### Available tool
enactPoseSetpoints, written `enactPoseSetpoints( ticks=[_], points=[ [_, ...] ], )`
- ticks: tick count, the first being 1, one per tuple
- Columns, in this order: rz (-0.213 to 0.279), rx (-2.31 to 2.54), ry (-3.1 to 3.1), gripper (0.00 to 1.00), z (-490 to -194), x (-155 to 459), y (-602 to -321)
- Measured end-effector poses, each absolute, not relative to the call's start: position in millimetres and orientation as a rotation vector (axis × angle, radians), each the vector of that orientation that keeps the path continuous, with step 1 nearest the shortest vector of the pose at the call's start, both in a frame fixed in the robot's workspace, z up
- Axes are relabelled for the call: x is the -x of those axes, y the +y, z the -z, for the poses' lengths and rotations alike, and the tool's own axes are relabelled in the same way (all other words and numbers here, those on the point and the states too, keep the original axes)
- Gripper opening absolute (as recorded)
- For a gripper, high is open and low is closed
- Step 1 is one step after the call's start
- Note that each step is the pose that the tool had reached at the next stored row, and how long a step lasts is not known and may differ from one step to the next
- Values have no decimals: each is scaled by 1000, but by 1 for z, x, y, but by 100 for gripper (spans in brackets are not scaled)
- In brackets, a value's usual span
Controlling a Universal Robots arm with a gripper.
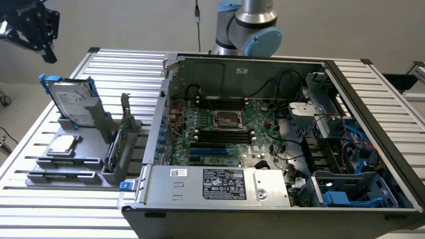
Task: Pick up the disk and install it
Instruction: 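Pick up the disk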
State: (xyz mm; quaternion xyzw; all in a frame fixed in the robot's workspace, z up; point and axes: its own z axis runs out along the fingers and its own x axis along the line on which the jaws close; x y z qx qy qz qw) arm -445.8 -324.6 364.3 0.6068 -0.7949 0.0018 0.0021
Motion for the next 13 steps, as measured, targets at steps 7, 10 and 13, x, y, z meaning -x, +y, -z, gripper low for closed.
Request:
enactPoseSetpoints(
  ticks=[7,10,13],
  points=[
    [-9,-2042,-2381,11,-362,447,-324],
    [-12,-2105,-2323,11,-362,447,-323],
    [-14,-2166,-2265,11,-361,447,-323]
  ],
)
